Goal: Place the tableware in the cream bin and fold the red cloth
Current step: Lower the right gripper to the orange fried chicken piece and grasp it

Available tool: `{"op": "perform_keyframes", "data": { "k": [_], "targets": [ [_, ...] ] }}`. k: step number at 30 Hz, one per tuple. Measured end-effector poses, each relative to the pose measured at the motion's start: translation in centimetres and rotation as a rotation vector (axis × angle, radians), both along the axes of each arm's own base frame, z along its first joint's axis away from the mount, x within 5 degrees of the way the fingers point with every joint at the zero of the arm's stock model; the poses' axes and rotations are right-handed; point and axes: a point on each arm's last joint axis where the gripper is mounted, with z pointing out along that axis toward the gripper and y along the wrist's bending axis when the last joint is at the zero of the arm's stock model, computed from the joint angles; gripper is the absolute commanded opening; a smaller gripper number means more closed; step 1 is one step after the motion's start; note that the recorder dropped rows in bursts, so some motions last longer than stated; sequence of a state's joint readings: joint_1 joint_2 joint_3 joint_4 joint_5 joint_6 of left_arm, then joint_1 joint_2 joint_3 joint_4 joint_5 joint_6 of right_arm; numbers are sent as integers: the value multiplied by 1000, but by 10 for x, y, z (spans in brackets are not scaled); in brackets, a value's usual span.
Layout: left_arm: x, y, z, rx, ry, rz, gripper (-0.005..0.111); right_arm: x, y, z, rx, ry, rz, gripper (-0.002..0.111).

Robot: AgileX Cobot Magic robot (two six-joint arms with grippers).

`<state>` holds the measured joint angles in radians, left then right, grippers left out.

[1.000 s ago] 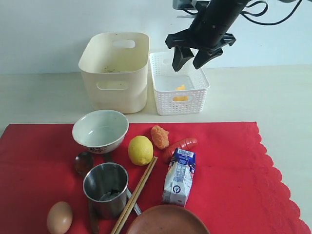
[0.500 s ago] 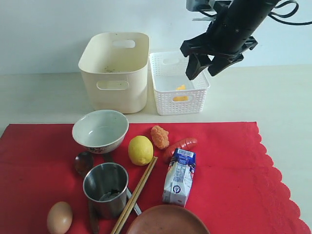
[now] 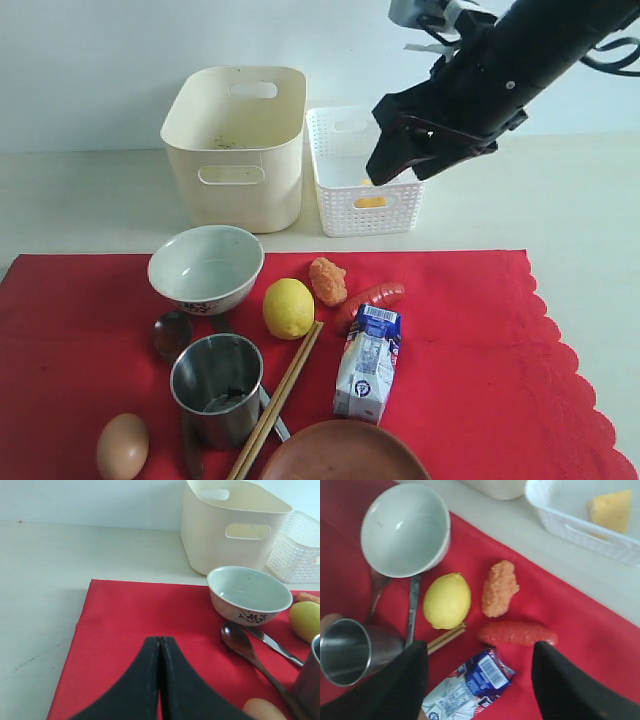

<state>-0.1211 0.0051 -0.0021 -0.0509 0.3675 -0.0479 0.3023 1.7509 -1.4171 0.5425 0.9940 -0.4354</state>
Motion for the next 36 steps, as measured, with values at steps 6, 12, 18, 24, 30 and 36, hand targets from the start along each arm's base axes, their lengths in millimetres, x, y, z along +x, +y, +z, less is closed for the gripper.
{"op": "perform_keyframes", "data": {
  "k": [6,12,18,24,30,36],
  "targets": [
    [0,0,0,0,0,0,0,-7,7,-21,103,-1,52,58],
    [0,0,0,0,0,0,0,-8,20,-41,82,1,125,58],
    [0,0,0,0,0,0,0,-5,34,-71,-51,-24,202,58],
    [0,0,0,0,0,0,0,10,41,-101,-112,-65,134,58],
    [0,0,0,0,0,0,0,23,44,-128,-136,-88,82,58],
    [0,0,0,0,0,0,0,30,47,-143,-143,-67,82,58]
  ]
}}
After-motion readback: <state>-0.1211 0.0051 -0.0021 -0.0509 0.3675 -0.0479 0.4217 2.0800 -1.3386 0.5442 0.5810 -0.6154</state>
